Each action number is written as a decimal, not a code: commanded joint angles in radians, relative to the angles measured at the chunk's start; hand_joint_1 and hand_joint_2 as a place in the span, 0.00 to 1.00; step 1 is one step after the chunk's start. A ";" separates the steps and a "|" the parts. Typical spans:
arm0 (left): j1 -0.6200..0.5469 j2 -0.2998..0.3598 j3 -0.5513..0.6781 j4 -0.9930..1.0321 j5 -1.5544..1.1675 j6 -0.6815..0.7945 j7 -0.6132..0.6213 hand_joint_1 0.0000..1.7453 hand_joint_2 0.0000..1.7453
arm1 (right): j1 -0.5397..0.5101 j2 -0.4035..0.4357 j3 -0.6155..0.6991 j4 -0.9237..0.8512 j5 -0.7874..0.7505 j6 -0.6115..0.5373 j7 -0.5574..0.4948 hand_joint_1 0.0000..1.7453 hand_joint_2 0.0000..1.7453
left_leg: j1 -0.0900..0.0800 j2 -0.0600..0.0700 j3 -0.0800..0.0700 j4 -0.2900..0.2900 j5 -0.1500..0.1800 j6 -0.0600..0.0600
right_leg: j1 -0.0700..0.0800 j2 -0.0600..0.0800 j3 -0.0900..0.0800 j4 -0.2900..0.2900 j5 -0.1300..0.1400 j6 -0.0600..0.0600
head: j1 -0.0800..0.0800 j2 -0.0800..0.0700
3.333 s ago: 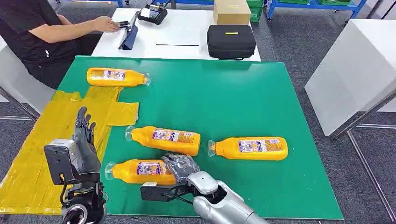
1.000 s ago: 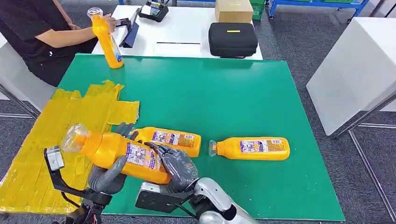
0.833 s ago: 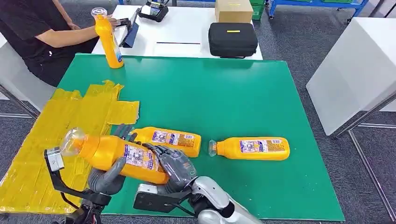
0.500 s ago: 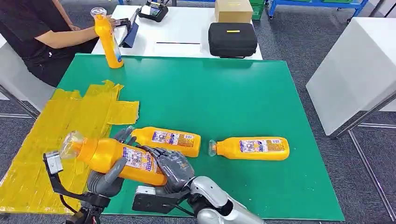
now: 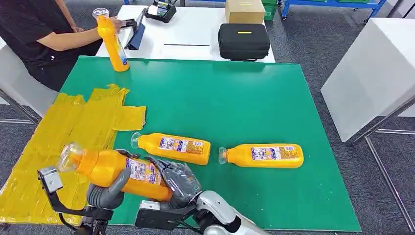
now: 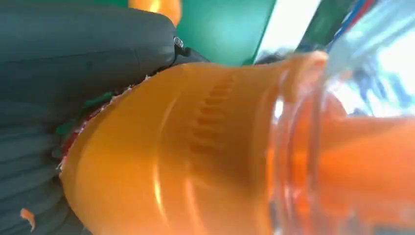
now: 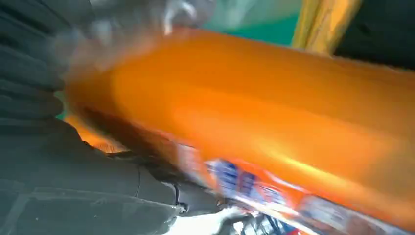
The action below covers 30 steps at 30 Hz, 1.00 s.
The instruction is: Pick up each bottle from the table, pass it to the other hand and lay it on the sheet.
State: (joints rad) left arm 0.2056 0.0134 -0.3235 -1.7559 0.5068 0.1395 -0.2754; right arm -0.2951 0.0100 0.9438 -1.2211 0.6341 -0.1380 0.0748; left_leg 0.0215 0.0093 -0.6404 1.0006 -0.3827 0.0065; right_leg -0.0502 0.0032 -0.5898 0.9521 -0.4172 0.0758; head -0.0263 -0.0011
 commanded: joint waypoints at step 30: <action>-0.144 0.173 0.125 0.590 -1.712 0.469 0.368 1.00 1.00 | 0.228 -0.082 -0.242 -0.177 -0.088 -0.007 0.019 0.00 0.00 | 0.000 -0.003 0.004 -0.002 0.000 0.000 | 0.001 -0.004 0.006 -0.001 -0.002 -0.007 | 0.000 0.000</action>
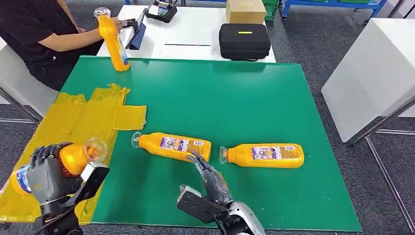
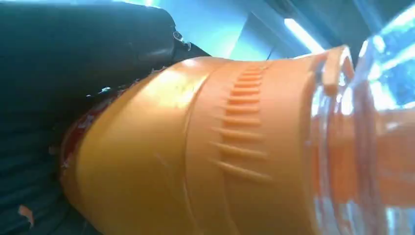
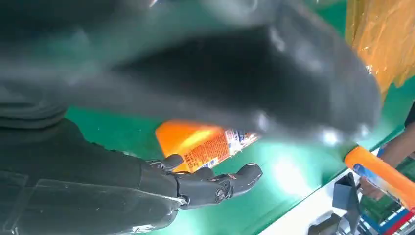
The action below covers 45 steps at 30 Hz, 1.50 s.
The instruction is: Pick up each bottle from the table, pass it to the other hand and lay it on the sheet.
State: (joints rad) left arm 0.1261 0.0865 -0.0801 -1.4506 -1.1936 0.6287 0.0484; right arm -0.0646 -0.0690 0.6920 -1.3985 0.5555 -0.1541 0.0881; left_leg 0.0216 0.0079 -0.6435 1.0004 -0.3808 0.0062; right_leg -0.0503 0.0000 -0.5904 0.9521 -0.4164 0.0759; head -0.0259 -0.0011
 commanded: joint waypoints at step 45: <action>0.000 -0.023 -0.190 -0.220 1.203 -0.196 -0.320 0.00 0.00 | -0.367 0.116 -0.173 0.379 0.386 0.103 0.171 0.00 1.00 | 0.000 0.002 0.002 0.001 0.000 0.001 | 0.001 0.002 0.003 0.000 0.002 -0.005 | 0.000 0.000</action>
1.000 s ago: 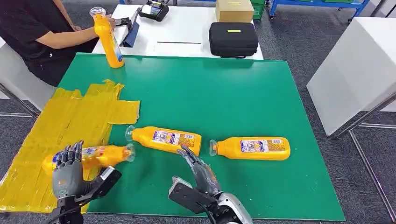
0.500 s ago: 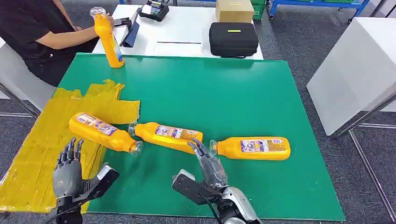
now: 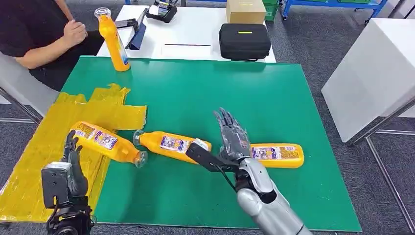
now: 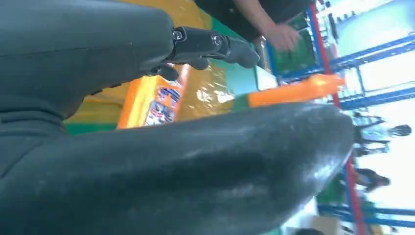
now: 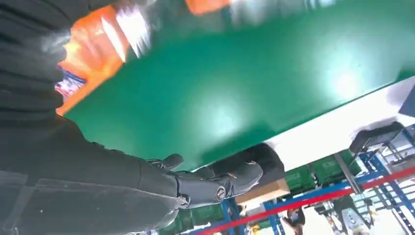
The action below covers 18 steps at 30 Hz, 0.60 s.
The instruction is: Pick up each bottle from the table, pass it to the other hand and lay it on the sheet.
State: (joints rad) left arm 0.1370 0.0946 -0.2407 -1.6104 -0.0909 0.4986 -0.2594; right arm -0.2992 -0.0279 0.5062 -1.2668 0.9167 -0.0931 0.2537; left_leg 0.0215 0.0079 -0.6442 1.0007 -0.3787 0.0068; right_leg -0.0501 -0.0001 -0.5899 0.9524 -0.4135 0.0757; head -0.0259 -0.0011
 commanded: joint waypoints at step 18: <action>-0.093 -0.070 -0.040 -0.010 0.109 -0.107 -0.012 0.00 0.00 | -0.297 0.235 0.160 0.641 -0.020 0.122 -0.037 0.00 1.00 | 0.001 0.000 0.002 0.000 0.000 0.000 | 0.001 0.000 0.002 0.000 -0.001 -0.005 | 0.000 0.000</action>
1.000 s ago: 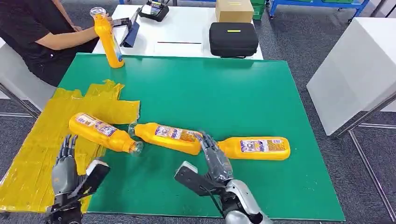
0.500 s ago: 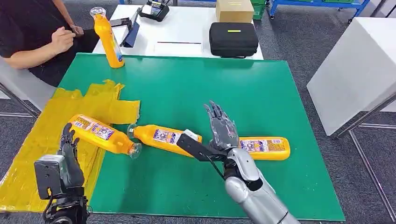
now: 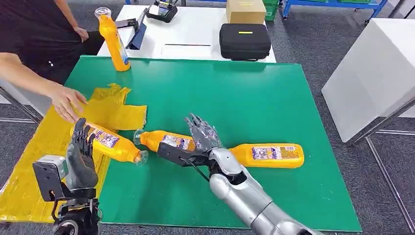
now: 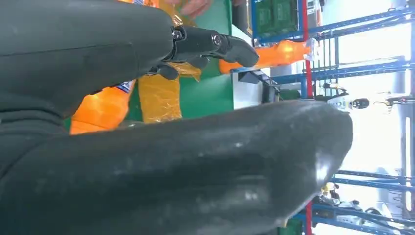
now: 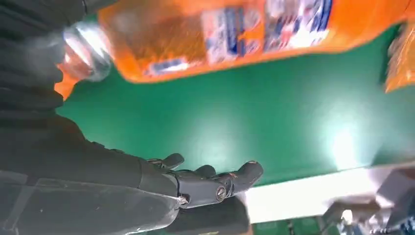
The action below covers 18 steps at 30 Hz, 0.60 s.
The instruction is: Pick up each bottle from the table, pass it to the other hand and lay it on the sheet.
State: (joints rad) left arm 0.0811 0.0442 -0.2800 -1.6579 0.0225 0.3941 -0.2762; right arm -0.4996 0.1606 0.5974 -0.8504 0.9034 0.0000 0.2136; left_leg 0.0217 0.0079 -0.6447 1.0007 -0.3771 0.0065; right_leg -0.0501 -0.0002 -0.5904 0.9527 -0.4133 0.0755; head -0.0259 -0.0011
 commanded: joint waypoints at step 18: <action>-0.100 -0.058 0.022 0.035 0.004 -0.028 0.015 0.00 0.00 | -0.217 0.099 0.139 0.510 0.099 0.122 0.110 0.00 1.00 | 0.000 -0.001 0.002 0.001 -0.001 0.000 | 0.001 -0.001 0.003 0.001 -0.001 -0.005 | 0.000 0.000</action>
State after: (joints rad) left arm 0.0307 0.0114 -0.2792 -1.6575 0.0210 0.3796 -0.2667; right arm -0.6369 0.2300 0.6905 -0.5180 0.9854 0.0622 0.3246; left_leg 0.0215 0.0078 -0.6453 1.0008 -0.3762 0.0066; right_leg -0.0501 -0.0001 -0.5907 0.9528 -0.4123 0.0761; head -0.0263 -0.0011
